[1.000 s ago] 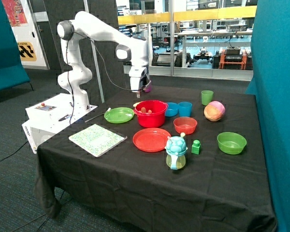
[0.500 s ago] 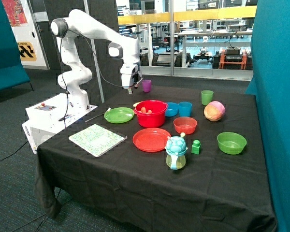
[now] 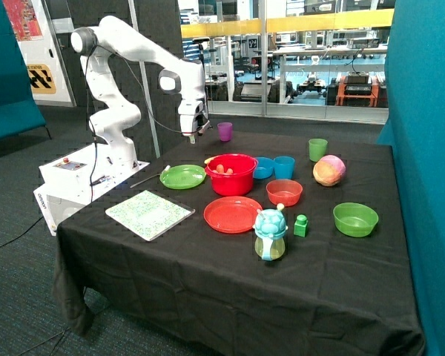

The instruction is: Hide the teddy bear in the red bowl

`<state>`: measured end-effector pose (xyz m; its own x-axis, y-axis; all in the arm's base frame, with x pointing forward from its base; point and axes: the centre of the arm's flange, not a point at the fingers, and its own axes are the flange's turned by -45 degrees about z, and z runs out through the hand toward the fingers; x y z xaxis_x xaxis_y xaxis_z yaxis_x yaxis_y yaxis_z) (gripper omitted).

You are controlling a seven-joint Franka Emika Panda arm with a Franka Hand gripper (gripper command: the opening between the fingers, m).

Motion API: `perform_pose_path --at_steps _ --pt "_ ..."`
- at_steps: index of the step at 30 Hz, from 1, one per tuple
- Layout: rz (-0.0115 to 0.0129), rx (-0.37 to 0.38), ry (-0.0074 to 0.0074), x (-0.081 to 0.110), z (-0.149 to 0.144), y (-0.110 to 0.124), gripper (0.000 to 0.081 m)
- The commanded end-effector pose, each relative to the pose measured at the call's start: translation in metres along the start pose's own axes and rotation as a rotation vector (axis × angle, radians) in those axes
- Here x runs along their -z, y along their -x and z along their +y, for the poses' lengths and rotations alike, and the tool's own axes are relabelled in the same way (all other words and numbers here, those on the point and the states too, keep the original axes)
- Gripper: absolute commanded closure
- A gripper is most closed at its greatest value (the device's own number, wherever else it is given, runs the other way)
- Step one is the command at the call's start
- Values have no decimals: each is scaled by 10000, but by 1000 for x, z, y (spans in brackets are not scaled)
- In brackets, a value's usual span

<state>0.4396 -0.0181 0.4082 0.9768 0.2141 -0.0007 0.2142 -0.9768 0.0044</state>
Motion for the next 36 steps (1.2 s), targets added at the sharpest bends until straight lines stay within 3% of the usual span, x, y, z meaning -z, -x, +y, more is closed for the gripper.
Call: perform_pose_path --at_steps 1,11,36 --pt "7 322 -44 -22 -27 29 145" --pt "7 109 -44 -49 -20 34 162" --pt "6 -241 -45 -90 -3 62 181"
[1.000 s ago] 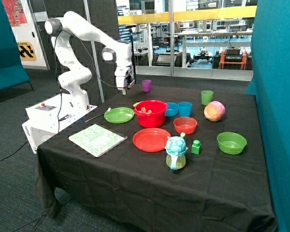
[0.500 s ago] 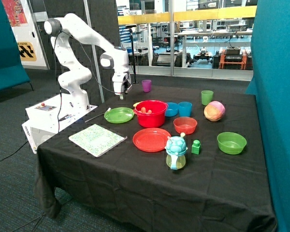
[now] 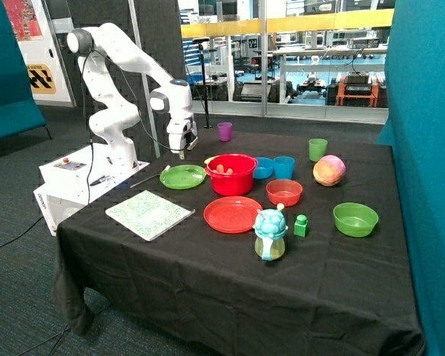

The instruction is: Hide the teddy bear in the red bowl

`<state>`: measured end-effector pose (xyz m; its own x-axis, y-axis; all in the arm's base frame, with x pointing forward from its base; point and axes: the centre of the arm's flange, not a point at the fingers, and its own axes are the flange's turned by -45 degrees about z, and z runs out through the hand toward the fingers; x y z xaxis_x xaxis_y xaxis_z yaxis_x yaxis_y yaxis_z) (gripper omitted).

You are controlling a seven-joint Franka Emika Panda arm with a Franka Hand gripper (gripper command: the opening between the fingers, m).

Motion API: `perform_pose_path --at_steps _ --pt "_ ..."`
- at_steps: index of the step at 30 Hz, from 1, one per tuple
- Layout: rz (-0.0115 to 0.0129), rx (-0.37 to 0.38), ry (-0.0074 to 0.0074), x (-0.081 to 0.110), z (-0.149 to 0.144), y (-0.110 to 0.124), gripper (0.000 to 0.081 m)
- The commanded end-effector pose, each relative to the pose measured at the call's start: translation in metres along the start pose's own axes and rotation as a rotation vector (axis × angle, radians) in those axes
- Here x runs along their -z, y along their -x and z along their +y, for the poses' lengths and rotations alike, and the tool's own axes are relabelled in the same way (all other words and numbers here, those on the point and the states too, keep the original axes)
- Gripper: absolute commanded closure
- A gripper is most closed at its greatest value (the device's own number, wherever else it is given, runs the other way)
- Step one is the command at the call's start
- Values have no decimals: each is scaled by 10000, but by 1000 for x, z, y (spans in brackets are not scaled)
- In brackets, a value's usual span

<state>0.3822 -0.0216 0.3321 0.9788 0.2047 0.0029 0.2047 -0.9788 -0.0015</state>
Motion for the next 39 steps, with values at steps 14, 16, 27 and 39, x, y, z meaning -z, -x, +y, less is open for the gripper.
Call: perform_pose_path --at_steps 14,16,27,39 --pt "-29 -187 15 -35 6 1 202" --pt "-29 -191 15 -38 6 0 207" --pt "-29 -17 15 -49 4 -1 257" --pt "-29 107 15 -54 -1 -8 344"
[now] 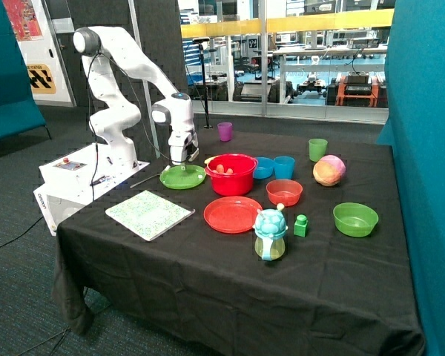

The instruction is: Hide the teddy bear in the red bowl

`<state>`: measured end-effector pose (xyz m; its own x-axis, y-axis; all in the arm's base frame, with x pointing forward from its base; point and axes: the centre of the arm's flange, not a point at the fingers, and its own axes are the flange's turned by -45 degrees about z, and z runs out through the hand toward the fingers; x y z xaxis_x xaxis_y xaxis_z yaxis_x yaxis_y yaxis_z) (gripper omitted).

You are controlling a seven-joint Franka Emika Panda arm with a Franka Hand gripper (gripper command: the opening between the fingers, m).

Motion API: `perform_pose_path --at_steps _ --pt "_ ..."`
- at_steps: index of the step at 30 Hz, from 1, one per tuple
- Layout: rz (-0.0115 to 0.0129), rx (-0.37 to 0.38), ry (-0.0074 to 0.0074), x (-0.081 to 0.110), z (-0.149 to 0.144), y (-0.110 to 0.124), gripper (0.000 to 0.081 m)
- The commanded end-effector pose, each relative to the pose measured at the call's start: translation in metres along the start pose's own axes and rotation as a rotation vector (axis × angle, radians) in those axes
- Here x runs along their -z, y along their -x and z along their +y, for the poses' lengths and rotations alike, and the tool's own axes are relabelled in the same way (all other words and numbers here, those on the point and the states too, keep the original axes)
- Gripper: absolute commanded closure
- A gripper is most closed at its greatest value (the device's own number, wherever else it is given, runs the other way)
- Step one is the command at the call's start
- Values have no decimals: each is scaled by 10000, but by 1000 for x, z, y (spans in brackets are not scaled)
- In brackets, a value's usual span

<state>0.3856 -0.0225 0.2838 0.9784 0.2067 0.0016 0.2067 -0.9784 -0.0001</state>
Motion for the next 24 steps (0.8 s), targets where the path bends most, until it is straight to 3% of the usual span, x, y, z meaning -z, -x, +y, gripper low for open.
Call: perform_pose_path --at_steps 1,6,16,21,24 --pt "-16 99 1 -6 -3 -6 351" --pt "-16 22 1 -8 1 -8 376" --pt "-16 -198 2 -12 10 -7 542" --pt "-16 -228 2 -15 9 -5 759" --pt "-16 -215 2 -16 8 -5 802"
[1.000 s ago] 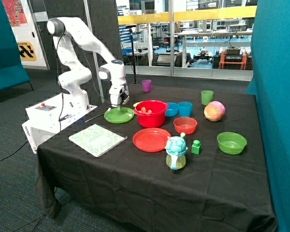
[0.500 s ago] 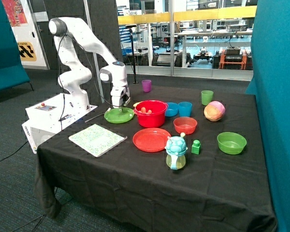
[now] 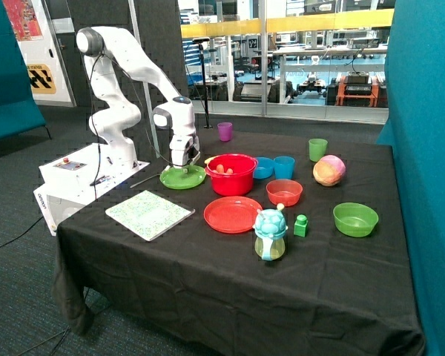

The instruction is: Hide the teddy bear in the red bowl

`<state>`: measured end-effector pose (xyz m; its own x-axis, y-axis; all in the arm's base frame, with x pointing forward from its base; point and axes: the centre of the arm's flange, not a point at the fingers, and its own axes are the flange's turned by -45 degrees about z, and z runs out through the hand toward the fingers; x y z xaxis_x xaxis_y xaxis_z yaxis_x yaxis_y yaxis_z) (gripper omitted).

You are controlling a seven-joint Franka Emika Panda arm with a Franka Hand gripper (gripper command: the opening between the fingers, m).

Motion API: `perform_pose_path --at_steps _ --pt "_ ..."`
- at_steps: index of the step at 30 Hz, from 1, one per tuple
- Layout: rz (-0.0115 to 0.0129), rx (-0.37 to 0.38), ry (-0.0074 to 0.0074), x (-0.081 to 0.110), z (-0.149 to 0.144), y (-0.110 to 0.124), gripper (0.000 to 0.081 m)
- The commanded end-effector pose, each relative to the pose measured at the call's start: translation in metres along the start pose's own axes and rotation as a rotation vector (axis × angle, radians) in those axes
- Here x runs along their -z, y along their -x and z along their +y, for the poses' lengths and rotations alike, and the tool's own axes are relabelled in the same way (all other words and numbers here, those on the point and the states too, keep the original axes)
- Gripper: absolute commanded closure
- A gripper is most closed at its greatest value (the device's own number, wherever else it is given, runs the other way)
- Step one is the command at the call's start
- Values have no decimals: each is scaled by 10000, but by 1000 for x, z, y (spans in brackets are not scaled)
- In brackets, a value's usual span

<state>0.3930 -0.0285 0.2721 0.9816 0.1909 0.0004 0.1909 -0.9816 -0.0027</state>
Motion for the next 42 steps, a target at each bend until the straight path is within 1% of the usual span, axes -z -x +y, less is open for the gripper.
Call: perform_pose_path --at_steps 1,7,29,37,42 --pt "-4 -41 27 -4 1 1 805" --pt "-4 144 27 -4 -2 -2 808" --pt "-4 4 27 -1 1 -4 808" --pt "-4 83 27 0 0 -4 808" --pt "-4 141 27 5 -2 -4 808"
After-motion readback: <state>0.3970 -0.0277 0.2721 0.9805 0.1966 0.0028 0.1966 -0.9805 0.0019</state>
